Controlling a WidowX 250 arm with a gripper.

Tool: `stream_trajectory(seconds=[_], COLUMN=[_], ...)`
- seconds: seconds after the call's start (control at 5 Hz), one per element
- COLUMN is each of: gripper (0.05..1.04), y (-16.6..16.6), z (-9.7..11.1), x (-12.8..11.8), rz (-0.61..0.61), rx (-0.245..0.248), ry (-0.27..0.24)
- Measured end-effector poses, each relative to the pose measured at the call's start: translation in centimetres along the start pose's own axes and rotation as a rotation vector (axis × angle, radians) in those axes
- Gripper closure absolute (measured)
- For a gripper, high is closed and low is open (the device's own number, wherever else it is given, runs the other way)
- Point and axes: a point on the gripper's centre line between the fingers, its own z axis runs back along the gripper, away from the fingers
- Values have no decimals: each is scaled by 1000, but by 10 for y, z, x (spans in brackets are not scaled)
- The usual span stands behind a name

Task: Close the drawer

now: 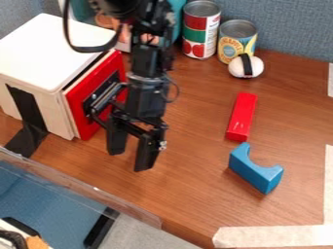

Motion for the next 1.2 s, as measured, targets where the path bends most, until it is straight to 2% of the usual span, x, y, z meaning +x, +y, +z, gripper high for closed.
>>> stream_trajectory(seconds=[0.4, 0.6, 0.8, 1.0, 1.2], gripper=[83, 83, 83, 83, 83], y=[19, 20, 15, -9, -27], z=[-7, -8, 3, 39, 73], x=[-19, -20, -7, 14, 21], rz=[161, 188, 199, 172, 145], rx=[-58, -70, -21, 171, 332], ry=[-28, -36, -59, -43, -29])
